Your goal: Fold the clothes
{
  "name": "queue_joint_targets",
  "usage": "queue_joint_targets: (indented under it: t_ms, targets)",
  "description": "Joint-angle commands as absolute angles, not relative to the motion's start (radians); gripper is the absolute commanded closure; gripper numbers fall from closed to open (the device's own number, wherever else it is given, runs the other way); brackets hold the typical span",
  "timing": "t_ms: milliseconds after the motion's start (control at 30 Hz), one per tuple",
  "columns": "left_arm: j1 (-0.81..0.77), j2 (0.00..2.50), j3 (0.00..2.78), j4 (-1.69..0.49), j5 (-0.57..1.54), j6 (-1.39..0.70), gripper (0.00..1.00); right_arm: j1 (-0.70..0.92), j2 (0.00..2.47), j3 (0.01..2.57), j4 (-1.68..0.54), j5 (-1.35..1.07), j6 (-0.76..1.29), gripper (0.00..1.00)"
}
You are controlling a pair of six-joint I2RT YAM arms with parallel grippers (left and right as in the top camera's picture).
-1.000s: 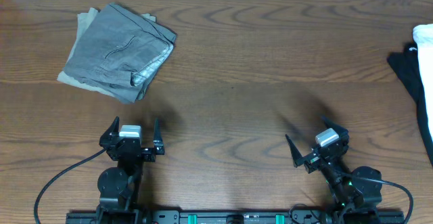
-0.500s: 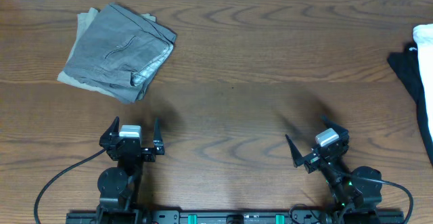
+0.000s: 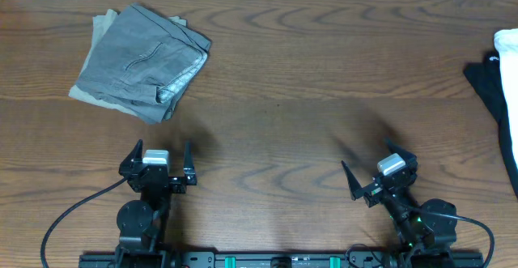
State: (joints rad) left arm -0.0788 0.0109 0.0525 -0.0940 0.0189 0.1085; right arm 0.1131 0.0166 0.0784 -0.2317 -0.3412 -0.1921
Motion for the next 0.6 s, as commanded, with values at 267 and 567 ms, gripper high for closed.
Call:
queue_joint_targets:
  t_ms: [267,567]
  targets:
    - [-0.078,0.006,0.020,-0.093,0.063,0.015,0.02,0.099,0.013,0.075,-0.231,-0.344,-0.184,0.01]
    - [-0.078,0.037,0.021,-0.077,0.210,-0.063,0.02,0.099,0.013,0.075,-0.141,-0.445,-0.149,0.01]
